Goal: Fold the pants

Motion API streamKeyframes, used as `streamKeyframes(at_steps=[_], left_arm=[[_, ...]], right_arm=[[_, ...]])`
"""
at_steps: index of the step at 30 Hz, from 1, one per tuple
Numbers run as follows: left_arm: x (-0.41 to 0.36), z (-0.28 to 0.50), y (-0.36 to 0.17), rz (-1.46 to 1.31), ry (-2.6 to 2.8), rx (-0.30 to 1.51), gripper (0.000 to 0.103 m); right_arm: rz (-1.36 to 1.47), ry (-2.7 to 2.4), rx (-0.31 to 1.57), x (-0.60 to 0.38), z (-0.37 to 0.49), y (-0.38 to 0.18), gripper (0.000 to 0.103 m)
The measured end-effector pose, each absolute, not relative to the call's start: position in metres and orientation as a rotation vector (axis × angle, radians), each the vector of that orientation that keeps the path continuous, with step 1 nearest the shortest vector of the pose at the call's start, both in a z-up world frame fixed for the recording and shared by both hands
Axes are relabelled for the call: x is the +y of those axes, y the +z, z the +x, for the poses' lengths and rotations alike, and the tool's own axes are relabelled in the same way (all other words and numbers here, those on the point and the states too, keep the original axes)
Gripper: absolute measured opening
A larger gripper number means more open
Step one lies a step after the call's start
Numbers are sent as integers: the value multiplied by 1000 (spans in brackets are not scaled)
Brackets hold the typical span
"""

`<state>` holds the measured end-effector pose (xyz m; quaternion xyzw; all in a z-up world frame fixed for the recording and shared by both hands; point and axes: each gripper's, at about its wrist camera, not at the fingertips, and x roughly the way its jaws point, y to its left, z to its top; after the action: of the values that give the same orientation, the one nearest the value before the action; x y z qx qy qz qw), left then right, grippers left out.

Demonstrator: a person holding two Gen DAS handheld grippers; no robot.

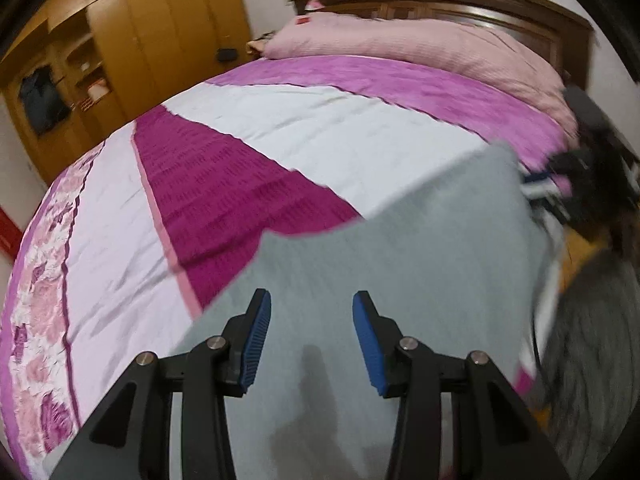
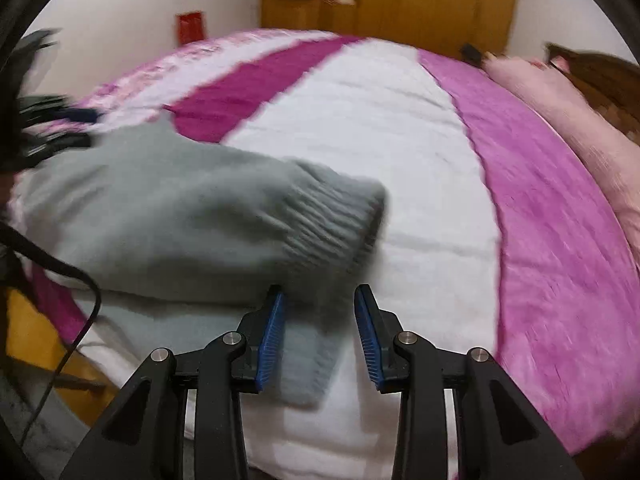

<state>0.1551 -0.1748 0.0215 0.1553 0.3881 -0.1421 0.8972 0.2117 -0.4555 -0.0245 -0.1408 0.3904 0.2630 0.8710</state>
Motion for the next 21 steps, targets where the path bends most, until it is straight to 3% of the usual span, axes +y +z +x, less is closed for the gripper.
streamKeyframes(at_steps=[1, 3, 7, 8, 9, 11, 14, 16, 18, 19, 21], left_arm=[[-173, 166, 20, 316, -271, 799, 45], [-167, 189, 15, 299, -212, 798, 45], [-148, 221, 0, 217, -168, 858, 47], [-145, 225, -4, 195, -177, 878, 42], [-142, 228, -6, 162, -191, 887, 8], [-138, 227, -7, 111, -245, 898, 0], [-141, 220, -3, 140, -247, 857, 0], [-143, 218, -3, 130, -281, 883, 7], [-149, 218, -6, 158, -323, 928, 53], [-153, 216, -7, 190, -321, 906, 57], [-156, 215, -11, 219, -314, 886, 53]], right_arm=[[-310, 574, 807, -450, 213, -25, 33], [-318, 606, 848, -442, 218, -31, 21], [-306, 609, 842, -439, 221, -32, 19], [-306, 604, 828, -440, 219, -30, 19], [-311, 602, 818, -440, 218, -30, 18], [-316, 600, 813, -439, 216, -28, 18], [-314, 599, 830, -439, 216, -27, 18], [-326, 599, 827, -438, 214, -26, 18], [-341, 597, 829, -436, 213, -25, 18], [-347, 596, 831, -435, 212, -25, 18], [-363, 596, 831, -434, 210, -25, 18]])
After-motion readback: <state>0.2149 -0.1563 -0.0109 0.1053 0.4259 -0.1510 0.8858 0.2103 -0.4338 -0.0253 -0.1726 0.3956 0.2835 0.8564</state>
